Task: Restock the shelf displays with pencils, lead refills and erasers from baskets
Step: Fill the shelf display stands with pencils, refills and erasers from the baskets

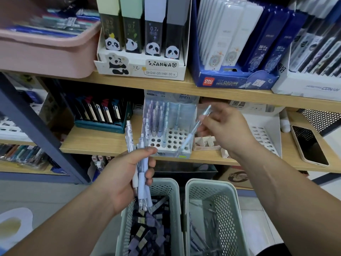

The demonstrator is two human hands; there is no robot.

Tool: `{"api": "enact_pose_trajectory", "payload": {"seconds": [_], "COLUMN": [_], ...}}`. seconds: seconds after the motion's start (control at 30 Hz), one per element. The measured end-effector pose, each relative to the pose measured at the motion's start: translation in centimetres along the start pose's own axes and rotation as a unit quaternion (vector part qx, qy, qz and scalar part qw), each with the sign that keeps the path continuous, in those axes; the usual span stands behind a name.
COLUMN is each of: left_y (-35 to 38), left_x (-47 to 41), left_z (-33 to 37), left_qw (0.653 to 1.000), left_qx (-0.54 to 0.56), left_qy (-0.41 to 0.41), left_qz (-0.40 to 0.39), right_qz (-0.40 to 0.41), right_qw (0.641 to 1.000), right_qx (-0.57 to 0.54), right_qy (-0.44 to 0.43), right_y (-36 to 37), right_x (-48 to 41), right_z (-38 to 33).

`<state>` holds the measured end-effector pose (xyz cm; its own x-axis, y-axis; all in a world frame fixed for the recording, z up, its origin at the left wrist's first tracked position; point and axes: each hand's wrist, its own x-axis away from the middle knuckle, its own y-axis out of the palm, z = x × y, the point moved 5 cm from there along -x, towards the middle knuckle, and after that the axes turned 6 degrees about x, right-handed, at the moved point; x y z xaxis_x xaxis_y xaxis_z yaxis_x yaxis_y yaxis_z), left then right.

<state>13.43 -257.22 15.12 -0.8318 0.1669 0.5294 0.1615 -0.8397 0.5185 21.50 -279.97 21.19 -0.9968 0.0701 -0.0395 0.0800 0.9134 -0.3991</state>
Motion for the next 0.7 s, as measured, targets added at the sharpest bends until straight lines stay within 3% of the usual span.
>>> {"api": "enact_pose_trajectory", "payload": {"seconds": [0.1, 0.27, 0.7], "left_y": [0.1, 0.3, -0.5], "left_x": [0.2, 0.2, 0.2], "left_z": [0.1, 0.3, 0.9], "left_qw": [1.0, 1.0, 1.0], "left_qx": [0.002, 0.003, 0.024], "left_qy": [-0.003, 0.003, 0.009], "left_qz": [-0.027, -0.03, -0.005], "right_qz": [0.089, 0.146, 0.126], "right_qw": [0.994, 0.971, 0.934], "right_qx": [0.051, 0.153, 0.282], "right_qy": [-0.046, -0.114, -0.18], "right_y": [0.1, 2.3, 4.8], "right_x": [-0.6, -1.1, -1.1], "right_z": [0.3, 0.8, 0.1]}}
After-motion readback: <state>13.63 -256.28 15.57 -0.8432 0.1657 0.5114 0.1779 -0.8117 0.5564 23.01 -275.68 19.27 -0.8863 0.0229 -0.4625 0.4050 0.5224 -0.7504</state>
